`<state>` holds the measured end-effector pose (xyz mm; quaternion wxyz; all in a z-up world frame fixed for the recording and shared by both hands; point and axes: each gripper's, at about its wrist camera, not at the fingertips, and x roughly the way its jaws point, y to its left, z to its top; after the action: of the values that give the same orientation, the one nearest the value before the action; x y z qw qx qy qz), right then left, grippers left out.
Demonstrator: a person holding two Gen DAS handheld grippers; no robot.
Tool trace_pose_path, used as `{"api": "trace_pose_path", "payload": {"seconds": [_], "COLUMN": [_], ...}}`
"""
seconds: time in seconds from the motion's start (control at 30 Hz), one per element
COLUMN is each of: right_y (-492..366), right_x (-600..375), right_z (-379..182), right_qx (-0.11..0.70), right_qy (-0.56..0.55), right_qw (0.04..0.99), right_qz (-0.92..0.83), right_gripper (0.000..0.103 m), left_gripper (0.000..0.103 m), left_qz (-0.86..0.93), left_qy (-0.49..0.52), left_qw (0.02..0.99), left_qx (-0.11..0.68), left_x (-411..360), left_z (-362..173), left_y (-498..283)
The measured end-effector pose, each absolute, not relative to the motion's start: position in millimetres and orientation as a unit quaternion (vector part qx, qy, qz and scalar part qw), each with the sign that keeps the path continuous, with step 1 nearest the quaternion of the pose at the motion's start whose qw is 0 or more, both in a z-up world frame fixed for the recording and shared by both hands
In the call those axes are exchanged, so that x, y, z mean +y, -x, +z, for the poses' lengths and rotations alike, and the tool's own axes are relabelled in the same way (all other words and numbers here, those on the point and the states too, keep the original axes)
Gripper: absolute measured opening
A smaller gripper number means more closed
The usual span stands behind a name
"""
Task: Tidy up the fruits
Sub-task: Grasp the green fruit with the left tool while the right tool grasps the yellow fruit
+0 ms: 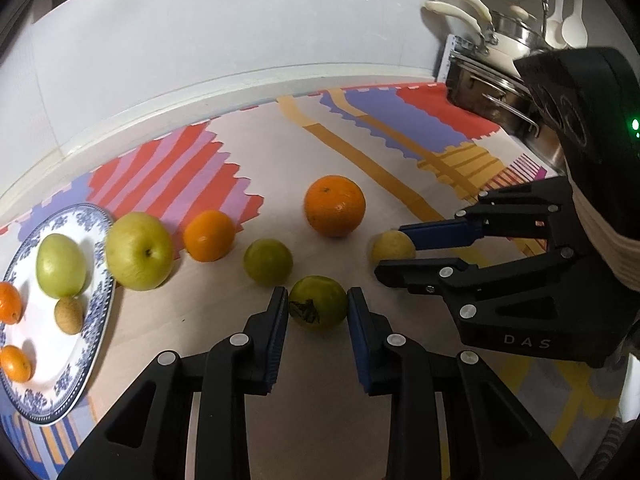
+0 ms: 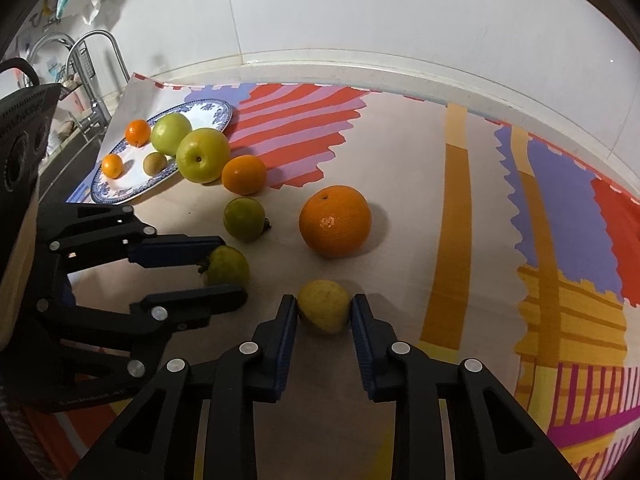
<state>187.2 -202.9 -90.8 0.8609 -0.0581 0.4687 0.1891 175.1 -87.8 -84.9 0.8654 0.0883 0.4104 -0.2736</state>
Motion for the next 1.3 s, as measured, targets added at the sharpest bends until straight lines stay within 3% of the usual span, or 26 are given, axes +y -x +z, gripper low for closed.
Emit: {"api": "trace_pose_path", "payload": {"seconds": [1.3], "right_y": [-150.9], "right_x": [-146.2], "right_z": [19.4], "right_qx": [0.337], "right_qy": [0.021], "right_qw": [0.914], "right_qz": [0.226], "right_gripper": [0.029], "left_gripper": [0.03], "left_qz": [-0.13], "left_qy": [-0.009], "left_qw": [0.941], "left_qx": [0.311], "left_x": [0.1], "left_z": [14.1], "left_y": [-126.2]}}
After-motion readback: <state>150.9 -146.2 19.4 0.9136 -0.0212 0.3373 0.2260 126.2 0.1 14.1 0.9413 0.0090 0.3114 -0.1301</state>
